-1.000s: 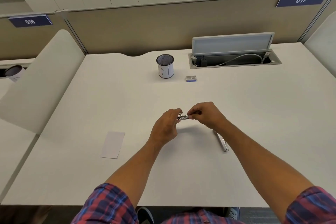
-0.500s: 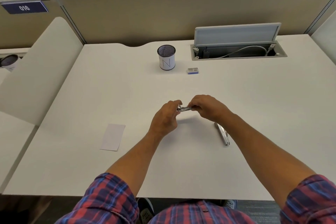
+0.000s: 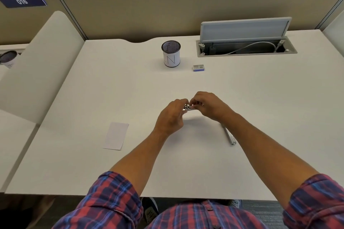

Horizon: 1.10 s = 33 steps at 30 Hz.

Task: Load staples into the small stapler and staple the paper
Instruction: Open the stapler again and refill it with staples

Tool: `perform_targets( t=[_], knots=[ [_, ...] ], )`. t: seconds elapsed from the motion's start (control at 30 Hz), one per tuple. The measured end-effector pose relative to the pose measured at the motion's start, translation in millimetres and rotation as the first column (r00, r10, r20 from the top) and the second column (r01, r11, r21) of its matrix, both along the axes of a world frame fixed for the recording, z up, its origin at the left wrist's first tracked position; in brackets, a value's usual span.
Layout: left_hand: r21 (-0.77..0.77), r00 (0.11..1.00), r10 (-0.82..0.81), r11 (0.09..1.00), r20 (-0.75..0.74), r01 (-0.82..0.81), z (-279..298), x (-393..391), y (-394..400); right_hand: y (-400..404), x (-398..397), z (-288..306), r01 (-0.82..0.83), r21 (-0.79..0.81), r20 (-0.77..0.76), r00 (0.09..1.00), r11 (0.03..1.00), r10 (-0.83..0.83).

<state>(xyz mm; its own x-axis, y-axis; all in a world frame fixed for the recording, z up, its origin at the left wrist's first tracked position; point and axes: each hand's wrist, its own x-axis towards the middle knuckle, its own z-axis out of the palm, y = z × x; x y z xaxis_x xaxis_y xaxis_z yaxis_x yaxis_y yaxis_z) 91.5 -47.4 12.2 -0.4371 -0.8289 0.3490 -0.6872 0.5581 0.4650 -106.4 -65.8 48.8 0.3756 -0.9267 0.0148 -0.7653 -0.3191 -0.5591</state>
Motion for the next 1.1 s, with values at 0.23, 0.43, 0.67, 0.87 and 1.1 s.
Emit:
perform_targets(
  t=[0.23,0.43,0.67,0.87,1.1],
  knots=[
    [0.005,1.0,0.002,1.0,-0.007,-0.002,-1,-1,2,2,0,4,-0.021,0.008,0.004,1.0,1.0,0.021],
    [0.012,1.0,0.007,1.0,-0.016,-0.007,0,-2,3,4,-1,2,-0.008,0.018,0.025,1.0,1.0,0.008],
    [-0.008,1.0,0.001,1.0,-0.024,-0.001,-2,-4,4,3,-6,2,-0.027,-0.013,-0.011,1.0,1.0,0.027],
    [-0.011,0.998,0.002,1.0,-0.056,-0.003,0,-5,1,10,-11,-3,-0.059,-0.17,-0.017,0.998,0.984,0.057],
    [-0.033,0.999,0.004,0.999,-0.053,-0.006,2,-2,-3,10,-22,-1,-0.022,-0.206,-0.054,0.998,0.978,0.012]
  ],
)
